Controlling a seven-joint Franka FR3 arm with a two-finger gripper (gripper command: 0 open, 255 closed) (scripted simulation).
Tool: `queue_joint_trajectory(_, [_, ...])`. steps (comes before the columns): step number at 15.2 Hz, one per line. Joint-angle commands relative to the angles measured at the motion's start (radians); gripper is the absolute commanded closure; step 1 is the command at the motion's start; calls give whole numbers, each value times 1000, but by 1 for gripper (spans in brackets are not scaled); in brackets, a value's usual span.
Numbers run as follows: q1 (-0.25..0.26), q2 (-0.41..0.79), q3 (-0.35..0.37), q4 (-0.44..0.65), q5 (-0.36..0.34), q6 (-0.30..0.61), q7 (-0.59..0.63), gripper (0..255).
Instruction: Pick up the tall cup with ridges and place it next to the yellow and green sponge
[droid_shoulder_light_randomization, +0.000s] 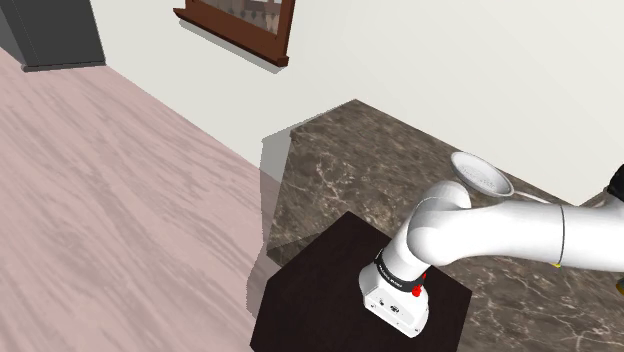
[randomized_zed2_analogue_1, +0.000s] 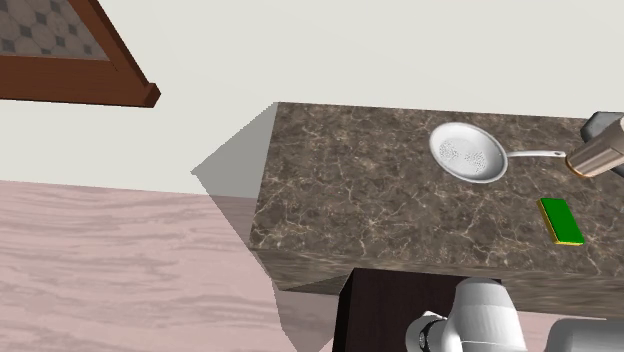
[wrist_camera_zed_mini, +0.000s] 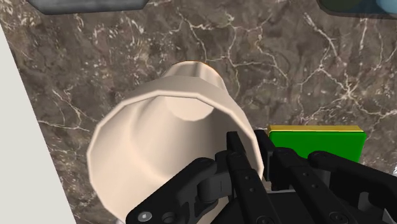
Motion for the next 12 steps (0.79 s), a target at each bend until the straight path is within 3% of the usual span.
queue_joint_trajectory(1, [-21,-13,3,-41,-3,24,9,255])
queue_joint_trajectory(7, [-76,-47,5,-147,-15,87,33,255])
queue_joint_trajectory(12, [-76,-48,5,-147,-15,87,33,255])
